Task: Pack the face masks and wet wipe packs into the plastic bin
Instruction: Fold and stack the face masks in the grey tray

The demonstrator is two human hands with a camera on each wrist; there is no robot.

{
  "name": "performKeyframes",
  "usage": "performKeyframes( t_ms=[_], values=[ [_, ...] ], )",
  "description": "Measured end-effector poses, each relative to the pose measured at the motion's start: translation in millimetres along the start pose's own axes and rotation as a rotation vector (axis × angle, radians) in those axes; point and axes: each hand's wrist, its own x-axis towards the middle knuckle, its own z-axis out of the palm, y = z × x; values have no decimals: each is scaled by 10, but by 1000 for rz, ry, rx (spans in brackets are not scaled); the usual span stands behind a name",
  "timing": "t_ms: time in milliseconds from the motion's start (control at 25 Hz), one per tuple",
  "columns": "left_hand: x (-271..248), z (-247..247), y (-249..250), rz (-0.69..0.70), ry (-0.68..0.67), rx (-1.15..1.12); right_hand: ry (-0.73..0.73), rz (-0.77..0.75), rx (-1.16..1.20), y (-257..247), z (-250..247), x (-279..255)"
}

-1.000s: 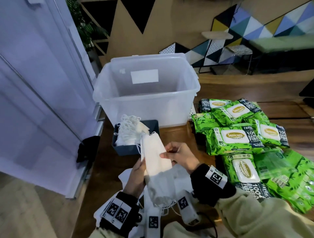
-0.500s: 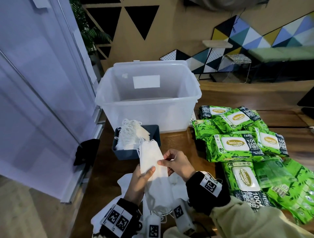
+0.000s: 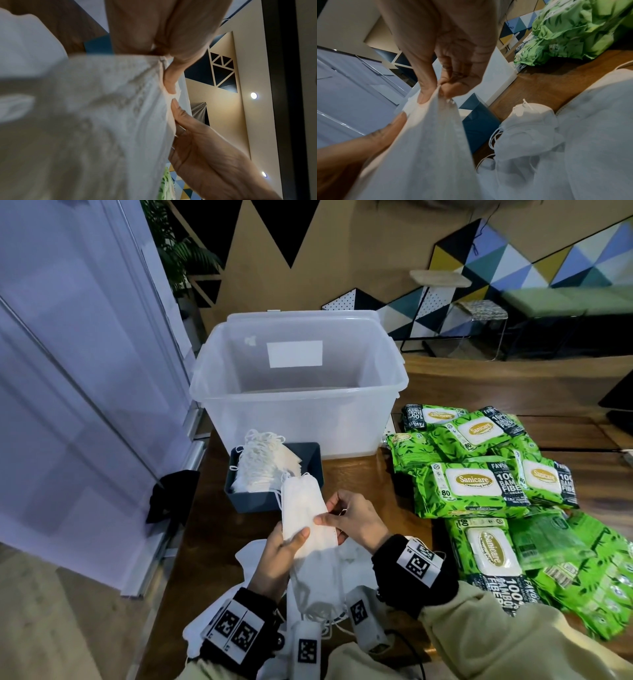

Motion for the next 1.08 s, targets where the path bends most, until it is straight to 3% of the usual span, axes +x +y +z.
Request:
performKeyframes(
  t_ms=[200,440,560,680,840,1000,1080],
  values=[
    [-52,-59,13,-85,60,-57,-12,-44,24,-80,-136,-30],
    [-40,-204,66,-115,90,-25,131,-301,297,-605,-617,-91],
    [-22,-148,78,-135,44,-14,9,-463,352,-641,-575,-130],
    [-36,-89,135,-50,-26,-13,-177,-613,304,-338,-366,-213],
    [-29,-76,248,-38,-42,-64,-280,-581,163,199,-179,-256],
    [30,-93,126,-72,117,-83,-236,-511,188,367,-40,-234],
    [30,-96,103,-60,118,-58,-205,-514,196,373,5,-247]
  ],
)
